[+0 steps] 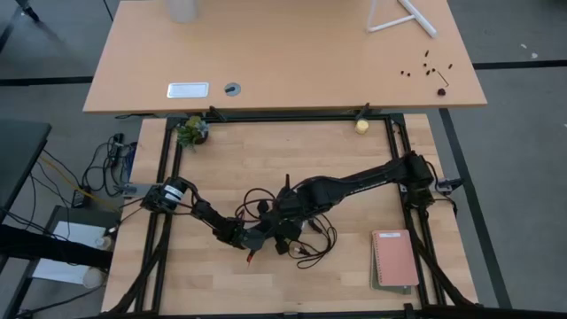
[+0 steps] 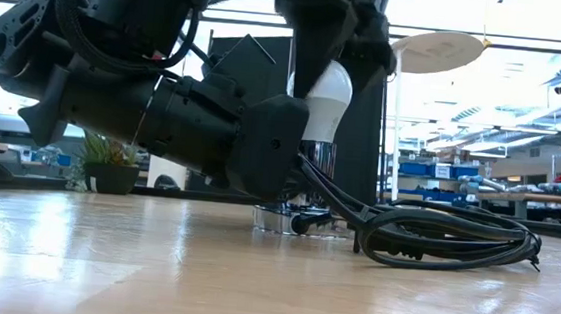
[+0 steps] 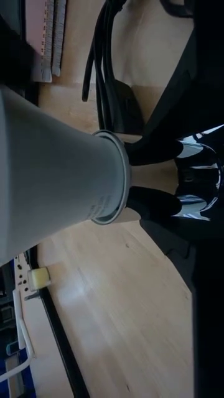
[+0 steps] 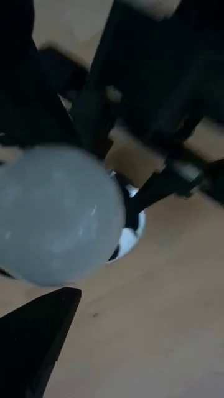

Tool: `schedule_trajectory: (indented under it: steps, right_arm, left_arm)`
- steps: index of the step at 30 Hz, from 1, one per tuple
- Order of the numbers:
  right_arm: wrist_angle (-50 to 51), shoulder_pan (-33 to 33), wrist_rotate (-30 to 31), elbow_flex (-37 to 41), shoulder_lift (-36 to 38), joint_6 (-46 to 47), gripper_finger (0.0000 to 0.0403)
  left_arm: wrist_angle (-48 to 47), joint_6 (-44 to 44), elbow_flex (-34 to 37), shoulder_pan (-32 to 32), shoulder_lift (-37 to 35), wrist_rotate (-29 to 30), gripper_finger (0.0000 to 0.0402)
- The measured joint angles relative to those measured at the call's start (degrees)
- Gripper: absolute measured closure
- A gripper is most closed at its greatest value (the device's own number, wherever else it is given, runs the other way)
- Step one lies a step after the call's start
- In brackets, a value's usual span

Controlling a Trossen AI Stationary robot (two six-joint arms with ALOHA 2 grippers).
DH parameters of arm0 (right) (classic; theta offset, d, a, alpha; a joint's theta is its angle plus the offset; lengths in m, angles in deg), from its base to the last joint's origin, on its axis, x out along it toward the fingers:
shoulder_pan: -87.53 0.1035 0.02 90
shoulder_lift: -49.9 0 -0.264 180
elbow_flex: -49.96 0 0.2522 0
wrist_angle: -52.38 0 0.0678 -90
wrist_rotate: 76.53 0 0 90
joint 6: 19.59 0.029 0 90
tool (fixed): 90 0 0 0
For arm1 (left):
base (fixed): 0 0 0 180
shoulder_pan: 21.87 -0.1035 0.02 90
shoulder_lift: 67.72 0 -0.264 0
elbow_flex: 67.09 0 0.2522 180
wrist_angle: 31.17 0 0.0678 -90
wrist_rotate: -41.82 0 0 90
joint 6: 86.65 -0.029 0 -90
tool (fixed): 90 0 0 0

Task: Screw lightbulb
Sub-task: Remove the white lightbulb from the silver lamp

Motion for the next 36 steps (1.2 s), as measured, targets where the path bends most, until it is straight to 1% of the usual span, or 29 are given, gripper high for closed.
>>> schedule_trajectory:
  steps: [4, 15, 18, 24, 28, 32, 36]
  right_arm:
    - [0.3, -0.5, -1.3, 0.1, -1.1, -0.2, 0.0027]
    - [0.0, -1.1, -0.7, 0.0, -1.7, -1.4, 0.0036]
    - [-0.3, -1.5, -0.8, 0.0, -2.0, -2.2, 0.0055]
    - [-2.1, -1.5, -1.0, 0.0, -2.0, -3.5, 0.0112]
    - [-2.1, -1.5, -1.0, 0.0, -2.0, -3.9, 0.0139]
    - [-1.5, -1.5, -1.3, 0.0, -2.0, -5.1, 0.0140]
    - [-1.3, -1.6, -2.8, 0.0, -2.0, -12.4, 0.0122]
  left_arm:
    - [0.0, 0.0, 0.0, 0.0, 0.0, 0.0, 0.0213]
    - [0.0, -0.1, 0.0, 0.0, 0.0, 0.0, 0.0213]
    - [0.0, 0.0, 0.0, 0.0, 0.0, 0.0, 0.0213]
    - [-0.1, -0.1, 0.0, 0.0, 0.0, 0.1, 0.0213]
    - [-0.2, -0.2, 0.0, 0.0, 0.0, 0.1, 0.0213]
    - [-0.2, -0.2, 0.0, 0.0, 0.0, 0.0, 0.0213]
    - [-0.3, -0.3, 0.0, 0.0, 0.0, 0.0, 0.0213]
